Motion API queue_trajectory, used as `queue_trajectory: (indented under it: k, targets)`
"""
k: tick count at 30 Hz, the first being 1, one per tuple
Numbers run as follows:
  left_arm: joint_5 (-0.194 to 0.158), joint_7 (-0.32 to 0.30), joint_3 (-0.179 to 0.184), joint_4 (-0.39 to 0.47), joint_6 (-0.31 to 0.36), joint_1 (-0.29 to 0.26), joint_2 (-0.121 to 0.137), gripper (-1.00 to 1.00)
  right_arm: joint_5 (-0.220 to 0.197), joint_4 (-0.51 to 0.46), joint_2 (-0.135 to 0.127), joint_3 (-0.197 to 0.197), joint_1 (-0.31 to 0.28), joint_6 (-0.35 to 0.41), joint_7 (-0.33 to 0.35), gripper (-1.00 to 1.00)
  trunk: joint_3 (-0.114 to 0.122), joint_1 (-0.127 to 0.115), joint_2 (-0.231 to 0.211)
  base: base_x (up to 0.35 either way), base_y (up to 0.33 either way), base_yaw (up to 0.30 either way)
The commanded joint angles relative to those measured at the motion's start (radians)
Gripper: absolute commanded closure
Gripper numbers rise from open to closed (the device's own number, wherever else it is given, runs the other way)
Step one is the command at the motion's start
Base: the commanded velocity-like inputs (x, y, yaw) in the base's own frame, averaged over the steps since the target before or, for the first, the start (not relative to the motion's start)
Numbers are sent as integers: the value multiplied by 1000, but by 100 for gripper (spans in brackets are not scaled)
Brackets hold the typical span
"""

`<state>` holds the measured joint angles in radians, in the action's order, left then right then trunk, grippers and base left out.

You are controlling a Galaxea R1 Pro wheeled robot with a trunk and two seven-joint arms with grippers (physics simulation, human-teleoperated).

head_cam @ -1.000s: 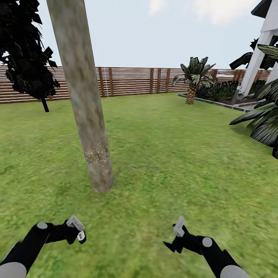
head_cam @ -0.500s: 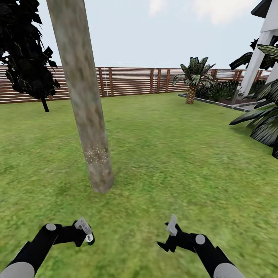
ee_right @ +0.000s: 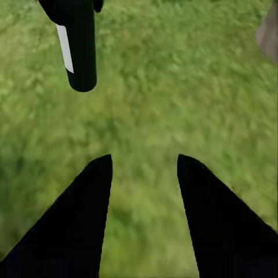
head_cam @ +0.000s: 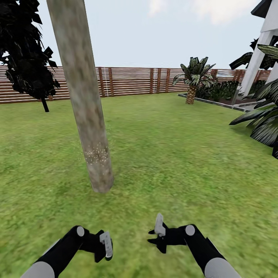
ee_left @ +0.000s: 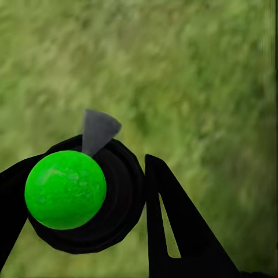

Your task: In the garden, pick up the pesticide atomizer on the floor and spray pesticide onto both trees until each tree trunk is fully covered.

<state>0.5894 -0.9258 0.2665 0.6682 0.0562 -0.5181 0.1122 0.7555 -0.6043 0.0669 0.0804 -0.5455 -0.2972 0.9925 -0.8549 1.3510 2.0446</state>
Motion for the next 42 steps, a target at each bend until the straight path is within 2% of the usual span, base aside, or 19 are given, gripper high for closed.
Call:
queue_trajectory:
  k: [1, 4, 7, 12, 19, 23, 27, 31, 34, 37, 42]
  targets:
    - [7, -2, 12, 2, 5, 0, -1, 100, 9, -2, 3, 8, -1, -5, 10, 100, -1, 0, 0, 0, 0, 0]
    - [23, 0, 50, 2, 8, 0, -9, 100, 9, -5, 12, 7, -1, -4, 16, 100, -1, 0, 0, 0, 0, 0]
    - [42, 6, 63, 1, 8, 0, -29, 100, 9, -14, 34, 7, -1, -5, 17, 100, -1, 0, 0, 0, 0, 0]
    - [107, 11, 64, -1, 12, 0, -66, 100, 8, -33, 63, 7, -1, -3, 28, 100, -1, 0, 0, 0, 0, 0]
    - [118, 42, 65, -1, 32, 0, -95, 100, 8, -58, 80, 7, -1, -3, 43, 100, -1, 0, 0, 0, 0, 0]
    - [139, 43, 65, 0, 36, -1, -115, 100, 8, -60, 80, 7, -1, -3, 43, 100, -1, 0, 0, 0, 0, 0]
    - [135, 32, 62, 1, 36, -9, -124, 100, 10, -59, 80, 7, -1, -3, 43, 100, -1, 0, 0, 0, 0, 0]
    - [125, -5, 56, 1, 30, -19, -124, 100, 10, -57, 79, 7, -1, -3, 43, 100, -1, 0, 0, 0, 0, 0]
    - [101, -46, 54, 2, 31, -31, -126, 100, 11, -57, 79, 7, -1, -3, 43, 100, -1, 0, 0, 0, 0, 0]
    - [94, -54, 54, 2, 32, -40, -127, 100, 11, -57, 79, 7, -1, -3, 43, 100, -1, 0, 0, 0, 0, 0]
    - [96, -51, 54, 7, 36, -44, -154, 100, 11, -54, 79, 7, -1, -3, 43, 100, -1, 0, 0, 0, 0, 0]
